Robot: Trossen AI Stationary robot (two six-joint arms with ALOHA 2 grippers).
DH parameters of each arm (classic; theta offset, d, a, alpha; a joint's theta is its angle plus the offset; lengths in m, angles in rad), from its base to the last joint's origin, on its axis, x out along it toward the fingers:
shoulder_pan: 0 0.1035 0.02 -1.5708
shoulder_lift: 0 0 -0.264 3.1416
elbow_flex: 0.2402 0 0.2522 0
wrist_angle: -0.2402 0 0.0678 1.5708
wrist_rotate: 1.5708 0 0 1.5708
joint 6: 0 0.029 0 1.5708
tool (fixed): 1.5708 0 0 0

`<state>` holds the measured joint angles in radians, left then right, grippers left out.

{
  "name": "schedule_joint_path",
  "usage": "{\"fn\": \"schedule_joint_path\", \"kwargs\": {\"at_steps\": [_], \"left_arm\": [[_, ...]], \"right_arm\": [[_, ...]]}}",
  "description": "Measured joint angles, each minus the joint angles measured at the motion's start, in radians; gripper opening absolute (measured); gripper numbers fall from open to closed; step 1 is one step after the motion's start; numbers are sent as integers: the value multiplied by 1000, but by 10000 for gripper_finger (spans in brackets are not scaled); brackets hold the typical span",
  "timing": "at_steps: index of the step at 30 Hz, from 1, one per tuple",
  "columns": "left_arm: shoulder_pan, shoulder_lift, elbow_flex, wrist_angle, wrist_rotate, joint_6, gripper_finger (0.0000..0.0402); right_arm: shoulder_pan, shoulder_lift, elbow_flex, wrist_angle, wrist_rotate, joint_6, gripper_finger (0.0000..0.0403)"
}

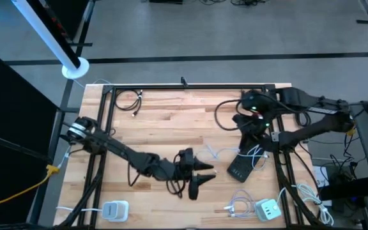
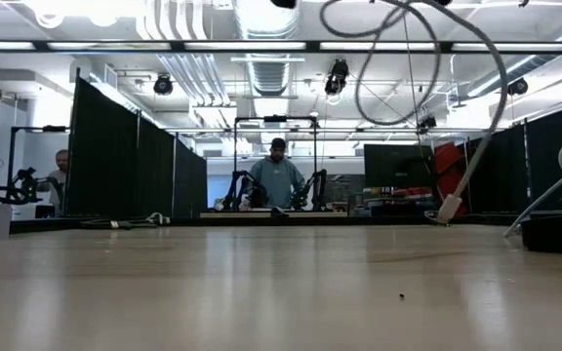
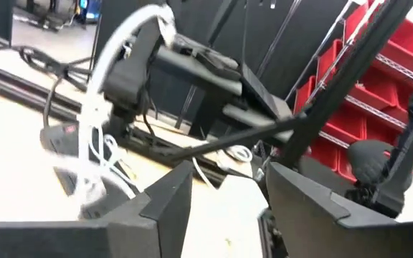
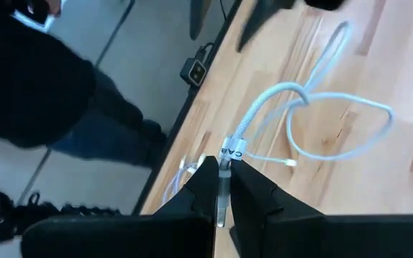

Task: Plug in charger cables
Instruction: Insert the top left white charger cable into the black outlet extension

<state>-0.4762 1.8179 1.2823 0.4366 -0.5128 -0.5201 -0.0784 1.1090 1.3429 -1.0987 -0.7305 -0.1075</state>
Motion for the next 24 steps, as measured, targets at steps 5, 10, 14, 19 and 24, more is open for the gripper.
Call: {"fn": "schedule_joint_path", "kwargs": {"at_steps": [5,10,14,19,24], "left_arm": [[-64,0,0,-20,-109,-23,133],[-91,0,0,-33,-156,-32,105],[-95,0,0,-62,-157,-43,87],[-93,0,0,-78,-160,-137,64],[-94,0,0,-96,-161,-253,43]], "right_arm": [[8,-185,-233,222,-1,76,10],[15,-303,-458,453,-12,27,10],[14,-323,-645,759,-89,48,10],[15,-323,-865,967,-152,90,10],[18,-321,-970,925,-84,99,10]]}}
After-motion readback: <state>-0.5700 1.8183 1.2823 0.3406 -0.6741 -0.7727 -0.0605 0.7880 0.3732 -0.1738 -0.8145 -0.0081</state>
